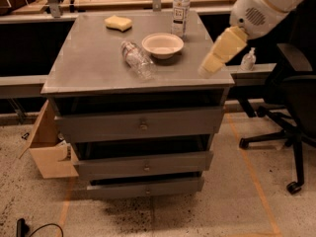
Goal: Place water bottle upright
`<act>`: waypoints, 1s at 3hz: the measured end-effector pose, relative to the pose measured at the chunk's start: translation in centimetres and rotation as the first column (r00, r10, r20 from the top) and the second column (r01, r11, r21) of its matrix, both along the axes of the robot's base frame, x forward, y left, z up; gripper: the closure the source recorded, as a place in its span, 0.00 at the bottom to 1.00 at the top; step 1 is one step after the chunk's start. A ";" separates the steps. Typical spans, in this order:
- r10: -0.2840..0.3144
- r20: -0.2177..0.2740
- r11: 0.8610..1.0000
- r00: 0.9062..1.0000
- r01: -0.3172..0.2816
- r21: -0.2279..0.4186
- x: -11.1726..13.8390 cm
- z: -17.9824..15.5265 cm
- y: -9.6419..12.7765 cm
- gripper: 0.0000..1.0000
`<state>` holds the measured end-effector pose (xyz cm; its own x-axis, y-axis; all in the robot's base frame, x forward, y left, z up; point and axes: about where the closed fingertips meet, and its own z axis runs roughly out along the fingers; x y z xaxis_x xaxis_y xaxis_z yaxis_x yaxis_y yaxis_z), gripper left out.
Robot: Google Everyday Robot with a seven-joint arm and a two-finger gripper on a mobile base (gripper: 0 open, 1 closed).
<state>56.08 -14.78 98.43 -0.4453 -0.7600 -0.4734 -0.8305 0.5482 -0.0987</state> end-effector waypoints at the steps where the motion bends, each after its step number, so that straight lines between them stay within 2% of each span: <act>1: -0.079 -0.032 0.995 0.996 0.081 0.060 5.5 -0.4 5.3 0.00; 2: -0.078 -0.033 0.997 0.996 0.079 0.025 10.9 -1.9 14.1 0.00; 3: -0.080 -0.033 0.996 0.996 0.081 0.025 10.9 -2.0 14.0 0.00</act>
Offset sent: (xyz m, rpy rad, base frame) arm 0.1604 0.1980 -0.0297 -0.0298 0.0262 -0.1079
